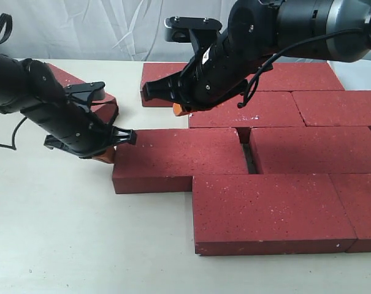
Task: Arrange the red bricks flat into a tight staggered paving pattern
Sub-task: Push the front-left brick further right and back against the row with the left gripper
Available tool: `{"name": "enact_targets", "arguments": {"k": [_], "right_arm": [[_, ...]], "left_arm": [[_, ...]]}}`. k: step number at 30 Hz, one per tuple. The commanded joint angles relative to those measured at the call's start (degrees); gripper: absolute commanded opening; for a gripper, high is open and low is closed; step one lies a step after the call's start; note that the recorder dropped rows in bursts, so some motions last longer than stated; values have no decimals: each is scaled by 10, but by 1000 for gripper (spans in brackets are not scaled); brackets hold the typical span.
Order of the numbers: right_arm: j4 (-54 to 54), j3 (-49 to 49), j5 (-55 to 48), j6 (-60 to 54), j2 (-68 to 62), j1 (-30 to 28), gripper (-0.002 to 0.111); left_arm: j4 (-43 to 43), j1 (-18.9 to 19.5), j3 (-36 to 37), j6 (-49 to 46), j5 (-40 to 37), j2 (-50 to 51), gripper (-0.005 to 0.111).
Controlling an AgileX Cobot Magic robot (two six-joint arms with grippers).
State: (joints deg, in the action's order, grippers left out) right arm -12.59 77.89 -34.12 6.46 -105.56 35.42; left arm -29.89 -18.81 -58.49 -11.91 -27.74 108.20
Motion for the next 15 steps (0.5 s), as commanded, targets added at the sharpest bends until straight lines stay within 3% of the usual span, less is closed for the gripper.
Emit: {"name": "enact_targets", "arguments": {"k": [1, 15], "right_arm": [[7, 1, -1, -2, 1, 0, -1], [7, 1, -1, -2, 1, 0, -1]], "left_arm": [[-103, -2, -3, -98, 4, 6, 0], [-169, -8, -3, -128, 4, 6, 0]]}}
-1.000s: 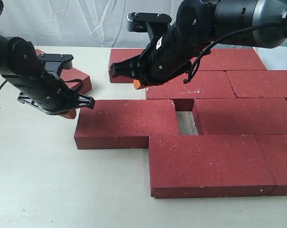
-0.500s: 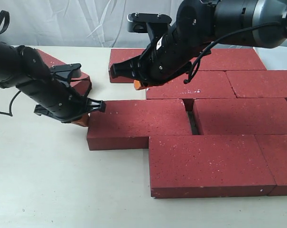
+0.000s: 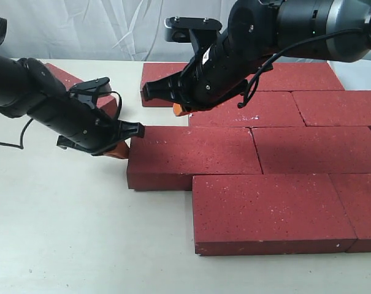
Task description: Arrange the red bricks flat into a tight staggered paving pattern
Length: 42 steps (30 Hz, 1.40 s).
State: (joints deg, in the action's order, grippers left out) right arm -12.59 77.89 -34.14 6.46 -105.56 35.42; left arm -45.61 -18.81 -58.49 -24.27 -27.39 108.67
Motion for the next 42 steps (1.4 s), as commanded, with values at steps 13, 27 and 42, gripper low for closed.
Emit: {"name": "enact_targets", "arguments": {"k": [13, 27, 42], "right_arm": [[14, 1, -14, -2, 1, 0, -1], [20, 1, -21, -2, 0, 0, -1], [2, 1, -32, -2, 0, 1, -1]], "left_arm": [[3, -15, -3, -44, 4, 0, 0], [2, 61, -3, -44, -6, -86, 0], [87, 113, -3, -44, 94, -140, 0]]}}
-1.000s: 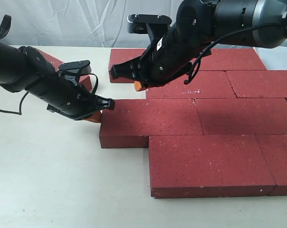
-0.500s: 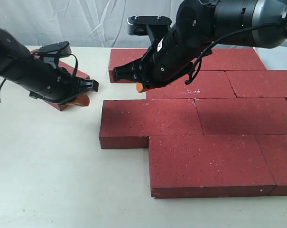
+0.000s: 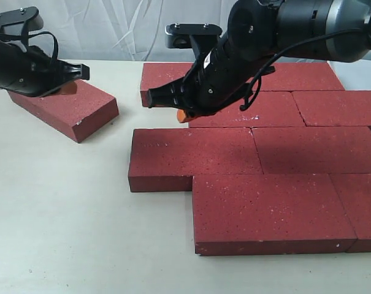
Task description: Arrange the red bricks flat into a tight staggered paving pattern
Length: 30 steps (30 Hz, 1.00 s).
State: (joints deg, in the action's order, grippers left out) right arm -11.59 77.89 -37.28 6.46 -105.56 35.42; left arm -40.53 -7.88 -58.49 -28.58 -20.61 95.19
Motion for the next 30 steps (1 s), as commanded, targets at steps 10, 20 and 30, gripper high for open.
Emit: {"name": "enact_targets", "arguments": {"k": [10, 20, 30], "right_arm": [[-3, 1, 47, -8, 0, 1, -1], [-3, 1, 55, -19, 0, 1, -1], [-5, 1, 53, -29, 0, 1, -1]], "left_arm": [[121, 23, -64, 3, 77, 32, 0], [130, 97, -228, 30, -21, 220, 0], [191, 97, -230, 151, -80, 247, 0]]}}
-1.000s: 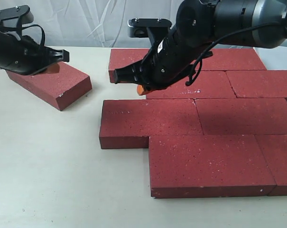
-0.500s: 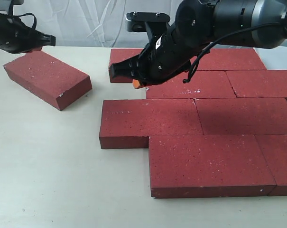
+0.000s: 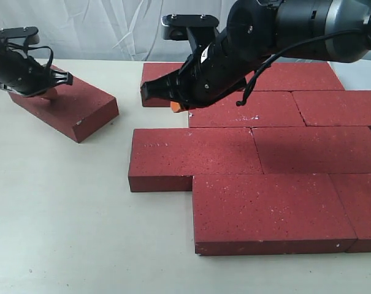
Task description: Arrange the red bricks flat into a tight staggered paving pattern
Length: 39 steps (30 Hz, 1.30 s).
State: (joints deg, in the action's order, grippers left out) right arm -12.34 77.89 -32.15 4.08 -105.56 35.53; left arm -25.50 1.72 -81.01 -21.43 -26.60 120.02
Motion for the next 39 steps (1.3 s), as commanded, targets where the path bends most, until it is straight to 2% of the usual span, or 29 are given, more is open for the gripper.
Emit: {"name": "enact_targets", "arguments": {"k": [1, 8, 13, 23, 31, 34, 39], "right_arm": [[3, 1, -3, -5, 0, 0, -1], [3, 1, -19, -5, 0, 0, -1], [3, 1, -33, -5, 0, 0, -1], [1, 1, -61, -5, 0, 0, -1], [-38, 1, -64, -30, 0, 0, -1], [-86, 1, -68, -73, 0, 0, -1], [-117, 4, -60, -98, 0, 0, -1]], "left_arm": [[51, 1, -5, 97, -30, -2, 0], [57, 1, -5, 187, -110, -2, 0], [30, 1, -5, 201, -151, -4, 0], [-39, -1, 51, 214, -144, -62, 0], [-44, 0, 63, 182, -141, -139, 0], [-13, 1, 62, 150, -118, -184, 0], [121, 1, 62, 158, -77, -227, 0]]}}
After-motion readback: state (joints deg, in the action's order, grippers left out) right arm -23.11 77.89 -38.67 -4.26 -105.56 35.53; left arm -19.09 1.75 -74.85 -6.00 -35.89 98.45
